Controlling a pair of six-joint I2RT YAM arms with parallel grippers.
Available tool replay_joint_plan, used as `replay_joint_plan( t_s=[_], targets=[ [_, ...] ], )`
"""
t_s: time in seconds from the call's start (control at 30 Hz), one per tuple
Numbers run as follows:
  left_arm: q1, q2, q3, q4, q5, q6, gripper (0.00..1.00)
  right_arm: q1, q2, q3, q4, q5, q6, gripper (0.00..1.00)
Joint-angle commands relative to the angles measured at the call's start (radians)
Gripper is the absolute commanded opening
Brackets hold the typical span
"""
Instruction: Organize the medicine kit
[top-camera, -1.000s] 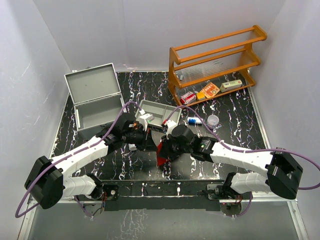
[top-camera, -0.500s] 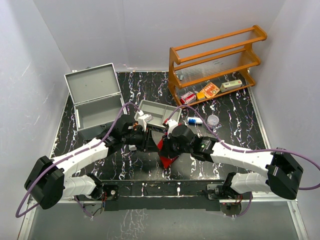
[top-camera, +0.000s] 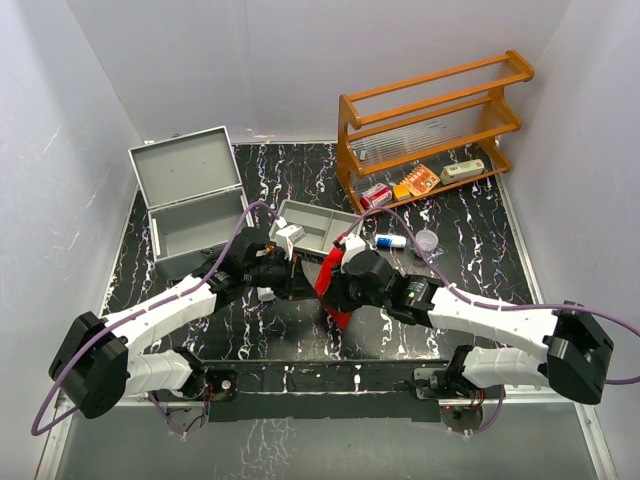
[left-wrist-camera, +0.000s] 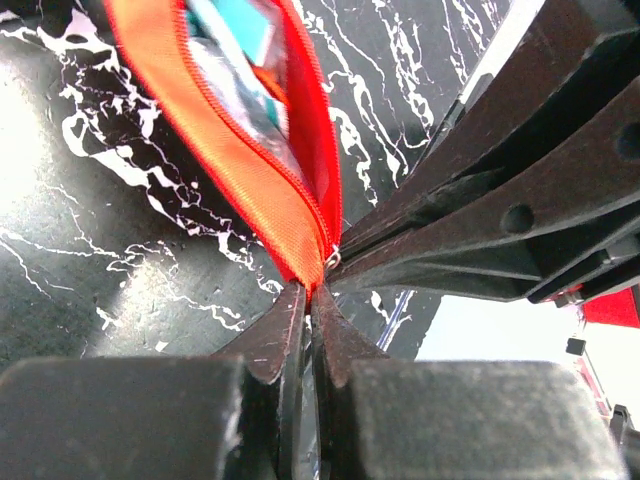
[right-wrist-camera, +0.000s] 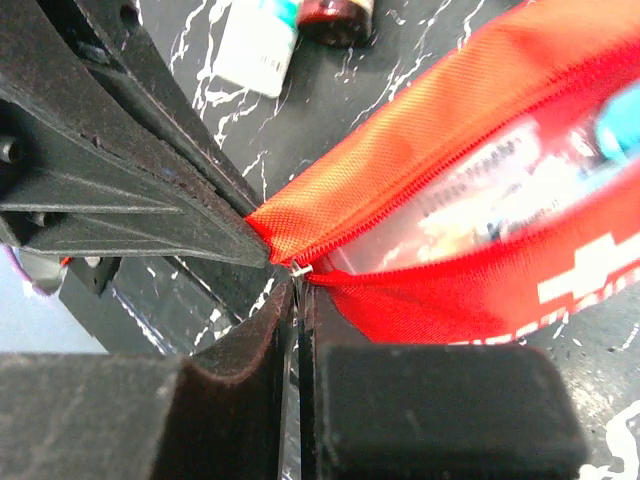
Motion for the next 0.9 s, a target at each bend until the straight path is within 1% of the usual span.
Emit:
replay_joint_plan(
  t_s=[0.0,0.1,0.23,0.47,0.53,0.57,0.7,0.8,0.87],
  targets=[
    [-0.006,-0.026,0.023,-0.068,0.055,0.044,0.00,-0.015,-0.086,-0.007,0.019,0.260,0.043,0.00],
    [-0.005,-0.028,0.027,-0.068,0.067,0.046,0.00,-0.015,-0.093,-0.009,0.009,0.286,0.053,0.00],
    [-0.006,-0.025,0.031,-0.065,0.078,0.047,0.00,-0.015,-0.073,-0.002,0.004,0.271,0.053,0.00],
    [-0.006,-0.023,0.033,-0.074,0.037,0.019,0.01,-0.015,-0.048,0.001,0.072,0.064,-0.025,0.00],
    [-0.006,-0.025,0.023,-0.056,0.012,-0.026,0.11,-0.014,-0.041,-0.002,0.088,0.045,-0.016,0.00],
    [-0.006,-0.028,0.014,-0.042,-0.007,-0.055,0.18,-0.015,-0.037,-0.004,0.099,0.040,-0.004,0.00],
    [-0.006,-0.082,-0.058,0.035,-0.123,-0.192,0.33,-0.015,-0.018,-0.017,0.154,0.033,0.070,0.00],
    [-0.006,-0.164,-0.133,0.100,-0.267,-0.297,0.41,-0.015,-0.002,-0.027,0.199,0.044,0.133,0.00],
    [-0.006,-0.222,-0.183,0.135,-0.339,-0.357,0.45,-0.014,0.006,-0.034,0.226,0.055,0.176,0.00]
  ],
)
